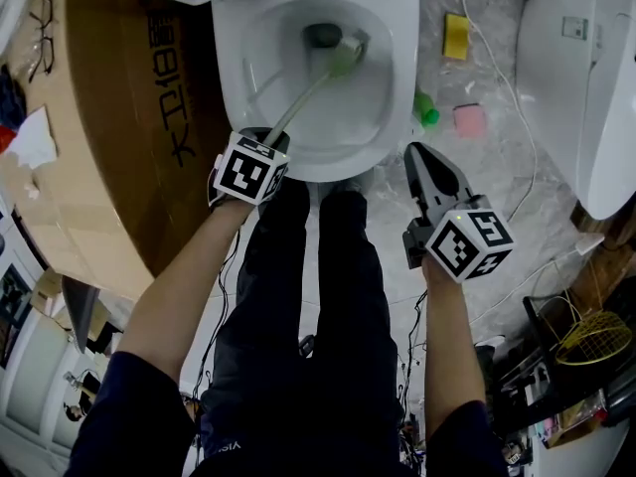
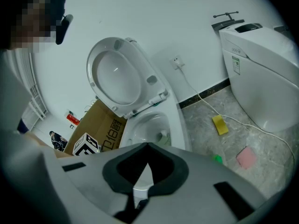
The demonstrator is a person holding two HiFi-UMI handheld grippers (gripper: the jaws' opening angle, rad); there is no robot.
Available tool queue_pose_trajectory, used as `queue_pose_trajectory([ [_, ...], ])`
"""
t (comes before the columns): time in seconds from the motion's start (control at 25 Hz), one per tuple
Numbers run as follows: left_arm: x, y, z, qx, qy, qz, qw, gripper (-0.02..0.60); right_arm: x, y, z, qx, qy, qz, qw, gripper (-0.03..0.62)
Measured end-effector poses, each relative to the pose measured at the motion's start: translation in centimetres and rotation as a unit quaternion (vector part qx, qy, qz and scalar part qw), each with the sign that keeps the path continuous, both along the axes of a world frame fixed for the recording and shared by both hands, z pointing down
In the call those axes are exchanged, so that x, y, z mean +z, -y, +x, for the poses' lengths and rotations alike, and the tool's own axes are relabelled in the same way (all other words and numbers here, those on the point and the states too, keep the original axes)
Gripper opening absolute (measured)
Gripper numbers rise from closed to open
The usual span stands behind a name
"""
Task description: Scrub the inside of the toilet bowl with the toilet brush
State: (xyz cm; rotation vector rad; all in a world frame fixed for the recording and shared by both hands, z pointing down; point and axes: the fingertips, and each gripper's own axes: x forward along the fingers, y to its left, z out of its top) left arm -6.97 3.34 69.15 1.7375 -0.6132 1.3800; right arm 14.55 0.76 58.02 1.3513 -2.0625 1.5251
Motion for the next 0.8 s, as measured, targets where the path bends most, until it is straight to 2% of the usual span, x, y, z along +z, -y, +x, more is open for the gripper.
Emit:
queue_pose_trajectory([
  [0.36, -0.3, -3.1, -0.6, 0.010, -0.007, -0.021, 0.9997, 0.034, -0.1, 0.0, -1.7, -0.016, -0.001, 0.003, 1.000, 0.005],
  [0.6, -0.6, -4.2, -2.2, 0.041, 0.011, -0.034, 0.9985, 0.034, -0.2, 0.0, -3.0, -0.027, 0.001, 0.002, 1.000, 0.005],
  [0.8, -0.5, -4.7, -4.1, 0.036, 0.023, -0.051, 0.9977, 0.034, -0.5, 0.9, -3.7, -0.039, 0.001, 0.004, 0.999, 0.005],
])
